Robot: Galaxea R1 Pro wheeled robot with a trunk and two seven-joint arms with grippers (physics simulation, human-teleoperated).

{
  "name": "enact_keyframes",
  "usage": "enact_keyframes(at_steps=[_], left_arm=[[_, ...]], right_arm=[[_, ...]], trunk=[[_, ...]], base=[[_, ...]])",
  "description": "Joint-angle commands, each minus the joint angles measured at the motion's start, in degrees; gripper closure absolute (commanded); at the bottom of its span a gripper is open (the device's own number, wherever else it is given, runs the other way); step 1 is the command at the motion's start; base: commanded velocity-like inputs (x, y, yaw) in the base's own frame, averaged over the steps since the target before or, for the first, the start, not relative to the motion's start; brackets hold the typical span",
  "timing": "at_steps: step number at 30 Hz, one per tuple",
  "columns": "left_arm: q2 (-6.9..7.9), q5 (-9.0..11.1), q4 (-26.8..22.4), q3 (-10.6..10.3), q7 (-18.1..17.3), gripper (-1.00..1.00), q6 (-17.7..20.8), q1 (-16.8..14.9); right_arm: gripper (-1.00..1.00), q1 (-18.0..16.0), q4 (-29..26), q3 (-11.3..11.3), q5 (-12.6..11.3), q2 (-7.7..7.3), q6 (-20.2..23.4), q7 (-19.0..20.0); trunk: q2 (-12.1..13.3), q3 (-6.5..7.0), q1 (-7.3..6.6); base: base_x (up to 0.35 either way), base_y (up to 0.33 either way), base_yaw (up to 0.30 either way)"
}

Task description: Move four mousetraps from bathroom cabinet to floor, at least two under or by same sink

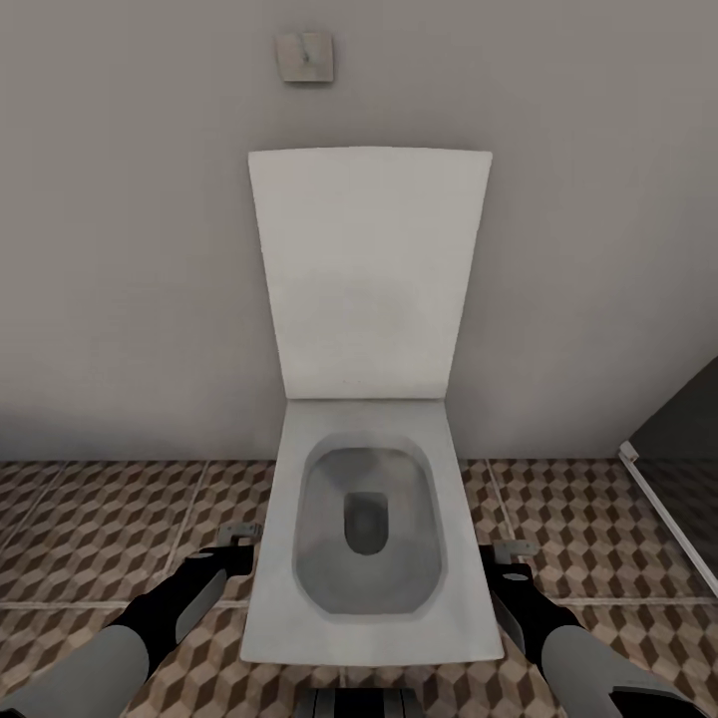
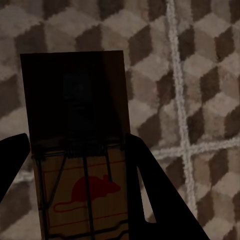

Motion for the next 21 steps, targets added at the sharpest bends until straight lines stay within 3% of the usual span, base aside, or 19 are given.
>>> enact_keyframes(at_steps=[1, 21], left_arm=[[0.09, 0.39, -0.15, -0.49, 0.49, 1.00, 0.21, -0.04], [0.01, 0.39, -0.34, -0.50, 0.52, 1.00, 0.21, -0.04]], right_arm=[[1.00, 0.00, -0.12, -0.44, 0.54, 0.04, 0.36, 0.01], [1.00, 0.00, -0.12, -0.44, 0.54, 0.04, 0.36, 0.03]], trunk=[[-0.02, -0.04, -0.01], [-0.02, -0.04, -0.01]], base=[[0.000, 0.000, 0.000], [0.000, -0.021, 0.000]])
